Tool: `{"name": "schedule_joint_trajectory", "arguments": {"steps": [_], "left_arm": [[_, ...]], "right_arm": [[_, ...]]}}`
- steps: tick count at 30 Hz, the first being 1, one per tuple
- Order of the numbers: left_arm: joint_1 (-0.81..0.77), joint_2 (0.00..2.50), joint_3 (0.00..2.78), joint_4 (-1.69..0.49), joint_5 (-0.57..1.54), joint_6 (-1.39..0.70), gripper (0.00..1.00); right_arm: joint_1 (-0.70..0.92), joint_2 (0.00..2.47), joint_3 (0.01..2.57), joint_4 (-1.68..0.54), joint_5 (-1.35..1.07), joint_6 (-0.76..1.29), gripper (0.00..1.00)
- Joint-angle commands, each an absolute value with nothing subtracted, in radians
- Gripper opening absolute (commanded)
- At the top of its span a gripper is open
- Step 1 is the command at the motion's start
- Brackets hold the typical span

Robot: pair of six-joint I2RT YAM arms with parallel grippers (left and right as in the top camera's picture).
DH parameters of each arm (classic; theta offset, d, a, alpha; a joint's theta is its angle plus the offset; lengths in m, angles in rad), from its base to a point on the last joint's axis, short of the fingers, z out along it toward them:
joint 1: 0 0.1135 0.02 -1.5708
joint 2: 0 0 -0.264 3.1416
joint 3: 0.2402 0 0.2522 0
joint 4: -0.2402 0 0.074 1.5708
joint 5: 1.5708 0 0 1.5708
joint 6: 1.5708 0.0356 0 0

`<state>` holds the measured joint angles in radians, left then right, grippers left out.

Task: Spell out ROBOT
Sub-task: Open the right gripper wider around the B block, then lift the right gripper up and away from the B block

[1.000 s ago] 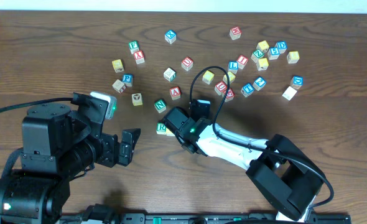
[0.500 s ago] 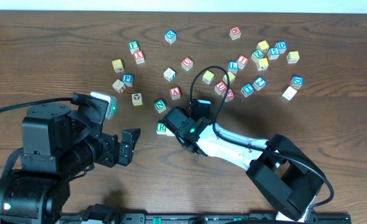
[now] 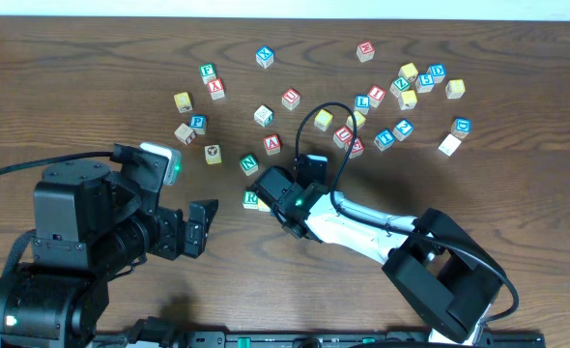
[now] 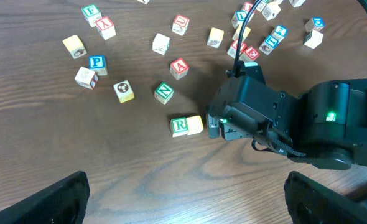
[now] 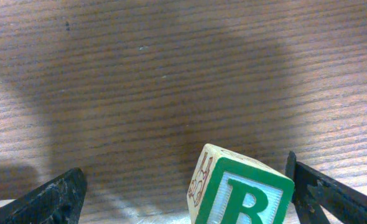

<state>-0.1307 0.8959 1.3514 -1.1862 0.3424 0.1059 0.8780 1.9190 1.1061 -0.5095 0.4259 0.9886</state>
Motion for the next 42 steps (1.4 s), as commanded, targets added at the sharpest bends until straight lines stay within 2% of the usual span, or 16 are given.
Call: {"name": "schedule_joint_trajectory", "arguments": {"steps": [1,17,19,21,22,23,25,34,36,40,42], "left_arm": [[-0.125,0.894,1.354,-1.189,0.355,0.112,0.98],[-0.125,0.894,1.354,-1.188,0.355,0.112,0.98],[-0.125,0.894,1.354,-1.189,0.355,0.112,0.98],[-0.125,0.894,1.354,-1.189,0.355,0.112,0.98],[-0.125,0.894,1.354,-1.189,0.355,0.112,0.98],[-0.125,0.894,1.354,-1.188,0.355,0.112,0.98],[-0.125,0.894,1.354,-1.189,0.355,0.112,0.98],[-0.125,0.894,1.354,-1.189,0.355,0.112,0.98],[-0.125,0.894,1.354,-1.188,0.355,0.112,0.98],[-0.125,0.894,1.354,-1.189,0.355,0.112,0.98],[-0.125,0.894,1.354,-1.189,0.355,0.112,0.98]], "right_arm": [[0.871,1.921,1.105,-0.526,0.421,0.987,0.99],[0.871,1.837,1.105,-0.588,0.447,0.986,0.99],[0.871,1.832,1.105,-0.595,0.454,0.986,0.87],[0.871,1.822,1.105,-0.603,0.46,0.986,0.63],[0.871,1.814,1.105,-0.609,0.466,0.986,0.47],[0.871,1.805,1.105,-0.615,0.47,0.987,0.41],[0.871,1.784,1.105,-0.629,0.482,0.986,0.35],[0.871,1.725,1.105,-0.67,0.512,0.987,0.36],[0.871,1.725,1.105,-0.675,0.516,0.987,0.29],[0.871,1.725,1.105,-0.682,0.525,0.987,0.02],[0.87,1.725,1.105,-0.691,0.534,0.988,0.01]]}}
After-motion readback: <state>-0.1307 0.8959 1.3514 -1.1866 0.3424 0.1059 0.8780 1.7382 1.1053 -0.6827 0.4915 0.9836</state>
